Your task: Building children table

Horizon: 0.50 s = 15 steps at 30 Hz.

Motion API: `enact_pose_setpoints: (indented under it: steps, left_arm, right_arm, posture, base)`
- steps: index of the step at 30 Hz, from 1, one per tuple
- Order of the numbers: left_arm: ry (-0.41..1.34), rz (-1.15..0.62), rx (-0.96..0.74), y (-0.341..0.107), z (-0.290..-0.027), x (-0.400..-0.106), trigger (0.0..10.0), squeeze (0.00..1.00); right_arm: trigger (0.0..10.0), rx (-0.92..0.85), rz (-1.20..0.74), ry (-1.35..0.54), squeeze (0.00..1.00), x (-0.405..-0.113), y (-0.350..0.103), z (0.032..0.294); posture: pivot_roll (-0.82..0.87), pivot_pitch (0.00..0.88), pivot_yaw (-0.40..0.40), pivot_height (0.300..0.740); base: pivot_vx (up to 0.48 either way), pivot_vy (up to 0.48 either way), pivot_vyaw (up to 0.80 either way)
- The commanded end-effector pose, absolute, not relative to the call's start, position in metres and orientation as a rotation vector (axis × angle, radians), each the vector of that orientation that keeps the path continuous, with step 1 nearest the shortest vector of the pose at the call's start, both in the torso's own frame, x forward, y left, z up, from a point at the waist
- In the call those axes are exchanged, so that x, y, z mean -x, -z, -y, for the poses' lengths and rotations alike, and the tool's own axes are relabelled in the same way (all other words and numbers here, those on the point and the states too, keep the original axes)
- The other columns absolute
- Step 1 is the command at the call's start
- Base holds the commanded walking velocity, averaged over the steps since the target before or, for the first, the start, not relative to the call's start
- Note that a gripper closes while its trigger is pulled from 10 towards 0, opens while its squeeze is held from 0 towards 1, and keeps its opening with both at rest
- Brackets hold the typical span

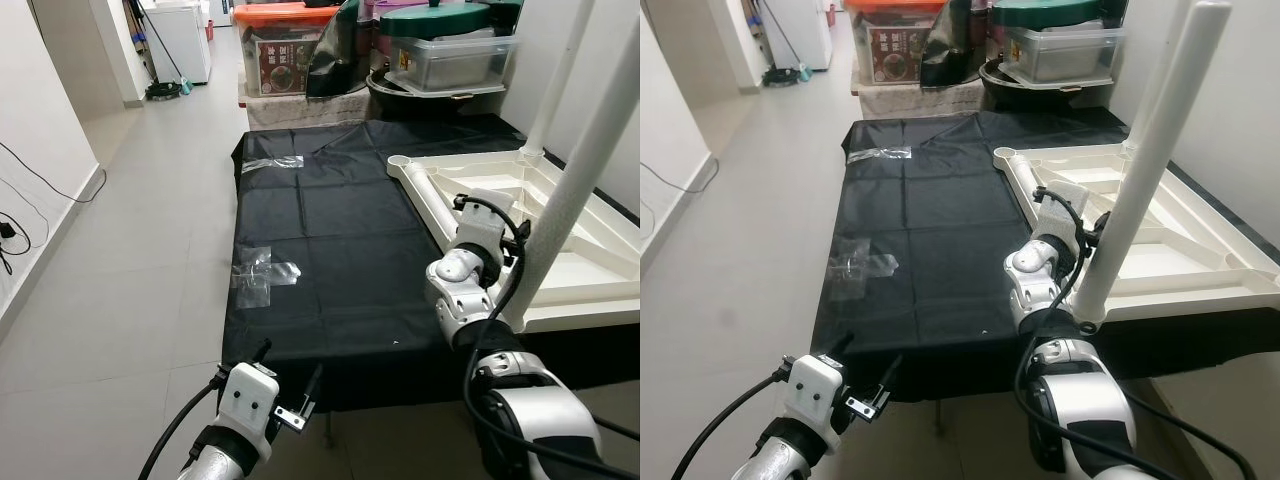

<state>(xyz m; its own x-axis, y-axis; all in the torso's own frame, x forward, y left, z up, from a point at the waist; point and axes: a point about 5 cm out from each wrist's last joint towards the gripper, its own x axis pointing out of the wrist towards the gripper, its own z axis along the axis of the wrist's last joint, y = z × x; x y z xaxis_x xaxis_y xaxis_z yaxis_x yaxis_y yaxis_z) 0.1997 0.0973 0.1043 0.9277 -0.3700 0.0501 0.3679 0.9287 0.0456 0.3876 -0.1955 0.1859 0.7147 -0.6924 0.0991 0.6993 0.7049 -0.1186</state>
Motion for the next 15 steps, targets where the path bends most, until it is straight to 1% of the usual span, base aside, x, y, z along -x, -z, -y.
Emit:
enact_pose_setpoints:
  steps: [1, 2, 3, 4, 6, 8, 12, 13, 14, 15]
  left_arm:
    - [0.375, 0.041, -0.034, -0.102, -0.097, -0.199, 10.0, 0.00]
    - [0.371, 0.040, -0.029, -0.103, -0.097, -0.198, 10.0, 0.00]
    - [0.367, 0.040, -0.025, -0.104, -0.097, -0.198, 10.0, 0.00]
    - [0.362, 0.036, -0.019, -0.104, -0.097, -0.198, 10.0, 0.00]
    - [0.353, 0.032, -0.004, -0.104, -0.097, -0.198, 10.0, 0.00]
    - [0.347, 0.031, -0.001, -0.107, -0.096, -0.195, 10.0, 0.00]
    - [0.346, 0.036, -0.001, -0.109, -0.095, -0.192, 10.0, 0.00]
    - [0.337, 0.048, -0.012, -0.113, -0.095, -0.191, 10.0, 0.00]
    - [0.337, 0.048, -0.012, -0.113, -0.095, -0.191, 10.0, 0.00]
    - [0.324, 0.061, -0.022, -0.117, -0.096, -0.190, 10.0, 0.00]
  right_arm:
    - [10.0, 0.118, 0.051, 0.600, 0.00, -0.394, -0.186, 0.178]
    - [10.0, 0.084, 0.041, 0.388, 0.00, -0.397, -0.182, 0.153]
    - [10.0, 0.062, 0.036, 0.243, 0.00, -0.398, -0.180, 0.135]
    - [10.0, 0.037, 0.021, 0.169, 0.00, -0.399, -0.178, 0.124]
    - [10.0, 0.085, -0.019, 0.163, 0.00, -0.401, -0.177, 0.117]
    - [10.0, 0.146, -0.021, 0.186, 0.00, -0.405, -0.183, 0.115]
    - [10.0, 0.142, -0.016, 0.171, 0.00, -0.407, -0.187, 0.114]
    - [10.0, 0.147, -0.016, 0.153, 0.00, -0.409, -0.191, 0.114]
    - [10.0, 0.147, -0.016, 0.153, 0.00, -0.409, -0.191, 0.114]
    - [10.0, 0.098, 0.013, 0.070, 0.00, -0.410, -0.197, 0.111]
  posture:
    - [0.02, 0.000, -0.006, 0.740]
    - [0.02, 0.000, -0.011, 0.740]
    - [0.02, 0.000, -0.011, 0.740]
    - [0.03, 0.000, -0.014, 0.740]
    - [0.03, 0.000, -0.016, 0.740]
    - [0.03, 0.000, -0.015, 0.740]
    - [0.03, 0.005, -0.018, 0.740]
    - [0.04, 0.025, -0.018, 0.740]
    - [0.04, 0.025, -0.018, 0.740]
    - [0.05, 0.046, -0.023, 0.740]
  base:
    - [0.000, 0.000, 0.00]
    - [0.000, 0.000, 0.00]
    - [0.000, 0.000, 0.00]
    - [0.000, 0.000, 0.00]
    - [0.000, 0.000, 0.00]
    - [0.000, 0.000, 0.00]
    - [0.000, 0.000, 0.00]
    - [0.000, 0.000, 0.00]
    - [0.000, 0.000, 0.00]
    - [0.000, 0.000, 0.00]
